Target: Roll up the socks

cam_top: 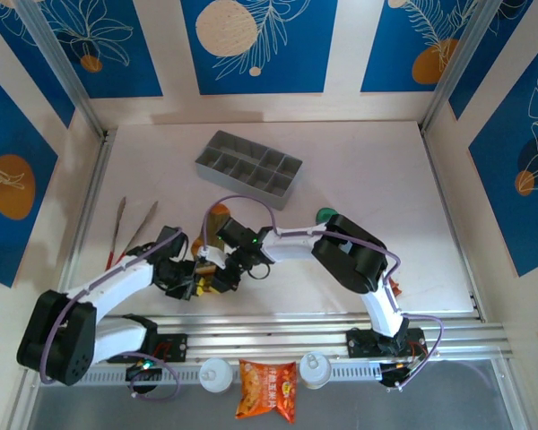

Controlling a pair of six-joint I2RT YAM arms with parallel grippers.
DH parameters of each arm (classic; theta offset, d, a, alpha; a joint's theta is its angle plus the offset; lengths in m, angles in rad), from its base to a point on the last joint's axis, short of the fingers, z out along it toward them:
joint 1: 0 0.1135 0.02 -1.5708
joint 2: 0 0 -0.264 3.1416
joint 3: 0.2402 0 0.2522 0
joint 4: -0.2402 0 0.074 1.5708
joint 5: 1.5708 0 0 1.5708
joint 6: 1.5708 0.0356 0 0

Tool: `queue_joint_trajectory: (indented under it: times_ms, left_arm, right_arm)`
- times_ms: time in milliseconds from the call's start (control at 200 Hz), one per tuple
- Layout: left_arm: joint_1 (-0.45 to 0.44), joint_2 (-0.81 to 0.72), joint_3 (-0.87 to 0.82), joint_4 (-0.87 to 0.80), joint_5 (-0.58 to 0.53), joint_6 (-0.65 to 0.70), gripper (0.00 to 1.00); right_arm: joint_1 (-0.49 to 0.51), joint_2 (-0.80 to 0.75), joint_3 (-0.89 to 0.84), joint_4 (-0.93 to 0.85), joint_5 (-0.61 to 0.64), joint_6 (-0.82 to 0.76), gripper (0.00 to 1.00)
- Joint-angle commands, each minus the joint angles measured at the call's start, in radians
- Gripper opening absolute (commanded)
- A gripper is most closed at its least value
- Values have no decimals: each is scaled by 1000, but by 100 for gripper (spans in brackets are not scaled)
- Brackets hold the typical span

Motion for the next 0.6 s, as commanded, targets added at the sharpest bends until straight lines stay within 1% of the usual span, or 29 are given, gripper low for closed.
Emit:
queue_joint_trajectory:
  times_ms: [0,40,80,140,195,260,305,420,515,545,595]
  left_arm:
    - [-12,94,-44,-82,-28,-84,0]
    - [-12,106,-43,-88,-30,-99,0]
    - [-10,114,-43,-91,-28,-116,0]
    - [-2,125,-40,-95,-27,-138,0]
    - [6,139,-22,-119,-30,-145,0]
    - [18,162,16,-169,-39,-128,0]
    - [27,183,41,-205,-44,-110,0]
    - [43,238,73,-245,-32,-79,0]
    - [50,271,80,-244,-21,-77,0]
    - [53,279,83,-245,-21,-74,0]
    - [61,287,92,-262,-30,-66,0]
  right_arm:
    - [-3,-11,-22,-57,-34,-3,27]
    - [-9,-48,-55,-14,-34,8,37]
    - [-14,-94,-108,55,-22,17,43]
    - [-13,-168,-197,167,13,4,48]
    - [1,-226,-282,260,80,-23,51]
    - [30,-267,-347,315,174,-87,52]
    - [64,-281,-364,318,291,-144,52]
    - [136,-284,-376,353,529,-280,52]
    - [172,-271,-370,388,643,-367,53]
    - [182,-267,-368,402,675,-391,55]
    - [195,-256,-362,417,718,-429,55]
